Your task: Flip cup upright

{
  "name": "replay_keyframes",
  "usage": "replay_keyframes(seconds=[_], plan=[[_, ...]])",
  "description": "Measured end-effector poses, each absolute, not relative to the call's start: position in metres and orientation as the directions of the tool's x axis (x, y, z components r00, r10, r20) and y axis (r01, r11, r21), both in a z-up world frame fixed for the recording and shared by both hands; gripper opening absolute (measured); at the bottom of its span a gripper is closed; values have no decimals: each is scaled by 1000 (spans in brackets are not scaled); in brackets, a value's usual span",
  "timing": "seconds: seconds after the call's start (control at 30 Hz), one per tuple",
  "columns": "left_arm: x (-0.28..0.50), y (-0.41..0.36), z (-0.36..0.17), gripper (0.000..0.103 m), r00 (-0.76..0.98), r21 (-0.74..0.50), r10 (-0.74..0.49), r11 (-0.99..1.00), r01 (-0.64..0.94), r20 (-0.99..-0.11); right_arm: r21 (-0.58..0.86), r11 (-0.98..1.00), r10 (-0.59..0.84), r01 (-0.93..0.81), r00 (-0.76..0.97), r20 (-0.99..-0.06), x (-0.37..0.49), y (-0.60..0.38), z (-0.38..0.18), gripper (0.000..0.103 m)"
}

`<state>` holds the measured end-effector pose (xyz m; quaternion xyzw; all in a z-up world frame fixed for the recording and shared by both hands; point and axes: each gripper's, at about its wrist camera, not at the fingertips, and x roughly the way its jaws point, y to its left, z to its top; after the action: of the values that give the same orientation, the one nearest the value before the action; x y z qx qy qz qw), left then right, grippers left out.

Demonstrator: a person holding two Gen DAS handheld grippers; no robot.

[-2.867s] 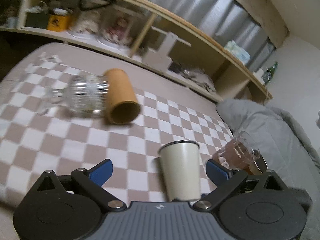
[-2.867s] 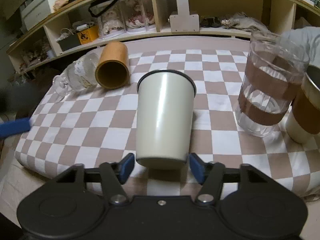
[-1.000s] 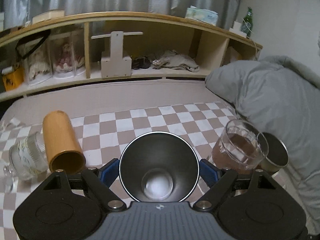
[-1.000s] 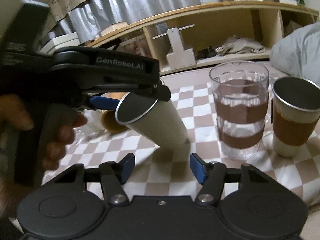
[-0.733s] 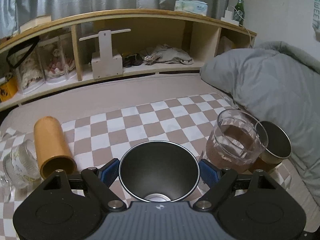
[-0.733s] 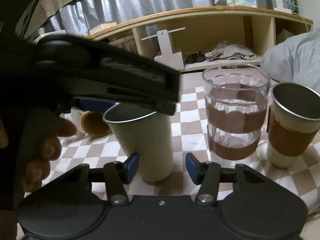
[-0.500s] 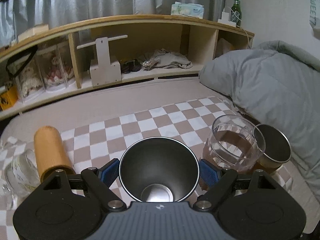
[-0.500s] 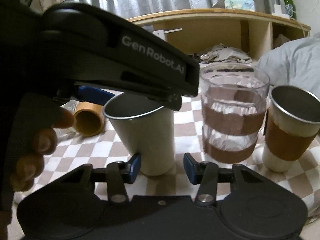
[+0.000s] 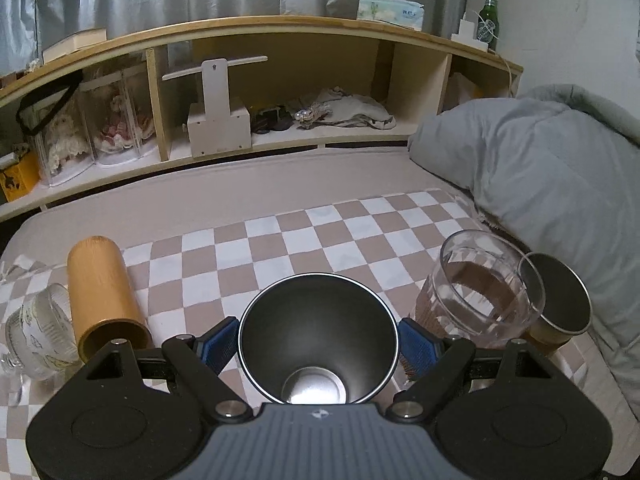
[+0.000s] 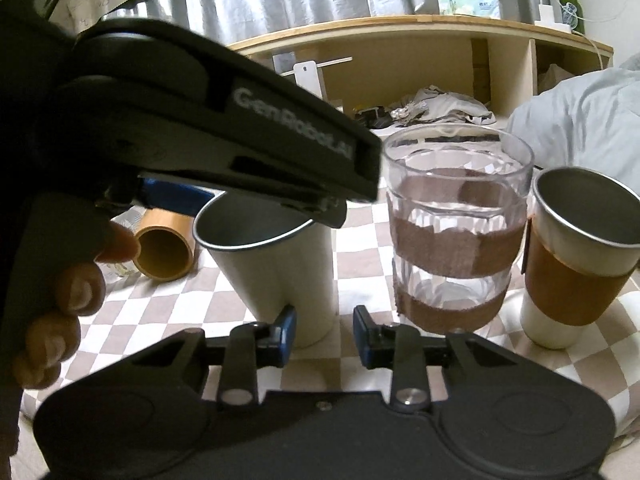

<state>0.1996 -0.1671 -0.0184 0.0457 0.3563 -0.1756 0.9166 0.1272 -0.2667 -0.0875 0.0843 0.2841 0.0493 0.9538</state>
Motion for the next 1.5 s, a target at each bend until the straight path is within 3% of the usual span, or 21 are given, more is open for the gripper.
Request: replay_keyframes(seconds=[0.2, 0.33, 0.73, 1.13, 1.5], plan=[[199, -169, -20, 86, 680, -29, -291, 929, 369, -674, 200, 979, 143, -39, 833, -535, 122, -267, -84, 33], [196, -166, -17, 95, 683, -38, -300, 928, 370, -666, 201, 979, 143, -39, 832, -535, 120, -267, -83, 35], [166, -135, 1, 98, 736, -92, -317, 940, 329, -598, 187, 980, 151, -59, 837, -525, 97, -274, -66, 53], [101, -81, 16, 103, 845, -21, -214, 972, 234, -491, 132, 991, 89, -32, 888, -451, 60, -280, -37, 68], [59, -49, 3, 103, 876, 15, -181, 978, 210, -447, 69, 998, 26, 3, 908, -418, 30, -283, -29, 82]])
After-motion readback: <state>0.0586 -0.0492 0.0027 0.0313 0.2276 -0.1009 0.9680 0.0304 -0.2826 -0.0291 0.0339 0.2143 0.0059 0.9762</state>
